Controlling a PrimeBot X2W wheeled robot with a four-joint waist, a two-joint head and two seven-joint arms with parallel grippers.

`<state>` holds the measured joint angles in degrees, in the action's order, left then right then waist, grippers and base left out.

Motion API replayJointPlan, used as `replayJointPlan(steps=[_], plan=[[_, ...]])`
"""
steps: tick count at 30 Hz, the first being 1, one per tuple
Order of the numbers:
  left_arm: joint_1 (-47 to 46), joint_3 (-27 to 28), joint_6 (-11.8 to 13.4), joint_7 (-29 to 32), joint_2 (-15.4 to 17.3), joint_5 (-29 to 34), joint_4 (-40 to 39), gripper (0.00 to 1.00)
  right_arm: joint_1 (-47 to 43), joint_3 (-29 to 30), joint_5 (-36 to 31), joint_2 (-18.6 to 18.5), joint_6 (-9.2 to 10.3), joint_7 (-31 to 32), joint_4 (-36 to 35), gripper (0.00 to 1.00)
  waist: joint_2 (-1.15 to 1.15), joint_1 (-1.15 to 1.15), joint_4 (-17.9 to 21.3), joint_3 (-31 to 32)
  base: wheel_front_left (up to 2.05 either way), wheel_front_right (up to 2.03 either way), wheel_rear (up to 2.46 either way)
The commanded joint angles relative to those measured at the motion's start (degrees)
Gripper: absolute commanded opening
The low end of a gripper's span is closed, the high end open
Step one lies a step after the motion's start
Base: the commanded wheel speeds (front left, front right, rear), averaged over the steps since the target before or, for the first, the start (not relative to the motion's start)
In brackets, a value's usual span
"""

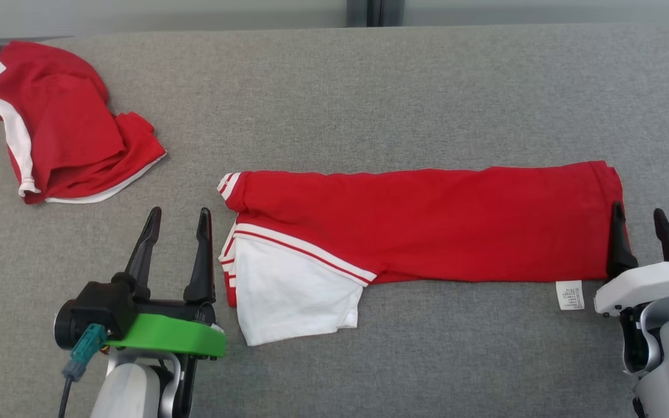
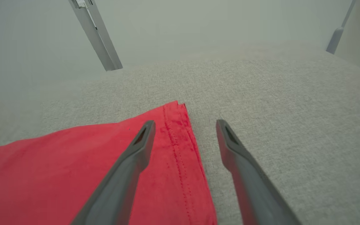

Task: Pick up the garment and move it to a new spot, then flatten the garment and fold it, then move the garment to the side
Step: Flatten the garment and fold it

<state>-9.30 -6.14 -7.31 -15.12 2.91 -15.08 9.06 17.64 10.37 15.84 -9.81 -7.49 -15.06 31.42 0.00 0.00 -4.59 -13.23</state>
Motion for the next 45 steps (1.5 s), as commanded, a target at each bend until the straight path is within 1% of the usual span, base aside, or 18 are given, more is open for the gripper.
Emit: replayJointPlan(steps=[1, 5, 9, 14, 19, 20, 21, 24, 27, 31, 34, 38, 41, 45], plan=[[-1.13, -0.41, -0.23, -0.01, 0.03, -0.35, 0.11, 1.0, 1.2, 0.68, -0.66, -0.24, 0.0, -0.15, 1.86, 1.0, 0.0, 0.0, -1.46, -1.69, 0.0, 0.0, 0.0], [-1.65, -0.35, -0.24, -0.02, 0.04, -0.17, -0.23, 1.0, 2.93, 3.72, 0.06, 0.15, 0.0, -0.15, 6.77, 1.0, 0.0, 0.0, -2.16, -2.64, 0.0, 0.0, 0.0], [-2.19, -0.21, -0.24, -0.02, 0.03, -0.01, -0.44, 1.0, 4.48, 4.07, 0.11, -0.55, 0.0, -0.14, 10.46, 1.0, 0.0, 0.0, -2.68, -3.09, 0.0, 0.0, 0.0], [-2.56, -0.12, -0.25, -0.02, 0.03, 0.28, -0.44, 1.0, 5.39, 1.89, 1.72, -0.36, 0.0, -0.01, 12.36, 1.0, 0.0, 0.0, -3.06, -3.48, 0.0, 0.0, 0.0], [-2.52, -0.44, -0.25, -0.02, 0.03, 0.23, -0.1, 1.0, 5.41, -1.77, 3.41, -0.29, -0.02, 0.25, 16.24, 1.0, 0.0, 0.0, -3.15, -3.35, 0.0, 0.0, 0.0], [-2.42, -0.45, -0.25, -0.02, 0.03, 0.19, -0.05, 1.0, 5.5, -2.4, 3.59, -0.4, -0.02, 0.32, 16.9, 0.48, 0.0, 0.0, -3.12, -3.26, 0.0, 0.0, 0.0], [-2.25, -0.47, -0.25, -0.02, 0.03, 0.14, 0.05, 1.0, 5.62, -2.96, 3.89, -0.62, -0.02, 0.34, 17.48, 0.0, 0.0, 0.0, -3.04, -3.09, 0.0, 0.0, 0.0], [-1.49, -0.5, -0.25, -0.02, 0.03, 0.25, 0.36, 1.0, 5.52, -3.84, 4.63, -1.55, 0.04, 0.33, 18.33, 0.0, 0.0, 0.0, -2.68, -2.33, 0.0, 0.0, 0.0], [-0.96, -0.37, -0.25, -0.02, 0.02, 0.47, 0.62, 1.0, 5.43, -2.82, 4.98, -2.96, 0.08, 0.18, 18.29, 0.0, 0.0, 0.0, -2.18, -1.45, 0.0, 0.0, 0.0], [-0.59, -0.47, -0.22, -0.02, 0.02, 0.54, 0.65, 1.0, 5.5, -0.37, 3.96, -4.82, 0.11, -0.01, 17.91, 0.0, 0.0, 0.0, -1.51, -0.44, 0.0, 0.0, 0.0], [-0.23, -0.64, -0.21, -0.02, 0.03, 0.64, 0.66, 1.0, 5.68, 2.73, 2.45, -6.44, 0.09, -0.08, 17.87, 0.0, 0.0, 0.0, -1.03, 0.34, 0.0, 0.0, 0.0], [0.58, -0.48, -0.21, -0.02, 0.03, 0.54, 0.84, 1.0, 6.01, 6.74, -0.45, -7.57, 0.05, -0.08, 17.85, 0.0, 0.0, 0.0, -0.35, 1.75, 0.0, 0.0, 0.0], [1.12, -0.68, -0.21, -0.02, 0.03, 0.14, 1.01, 1.0, 6.16, 7.92, -1.89, -7.64, 0.05, -0.08, 16.83, 0.0, 0.0, 0.0, -0.05, 3.12, 0.0, 0.0, 0.0], [2.37, -0.3, -0.21, -0.02, 0.03, -1.13, 1.07, 1.0, 5.72, 6.68, -3.05, -7.09, 0.05, -0.09, 15.1, 0.0, 0.0, 0.0, 0.21, 5.08, 0.0, 0.0, 0.0]])
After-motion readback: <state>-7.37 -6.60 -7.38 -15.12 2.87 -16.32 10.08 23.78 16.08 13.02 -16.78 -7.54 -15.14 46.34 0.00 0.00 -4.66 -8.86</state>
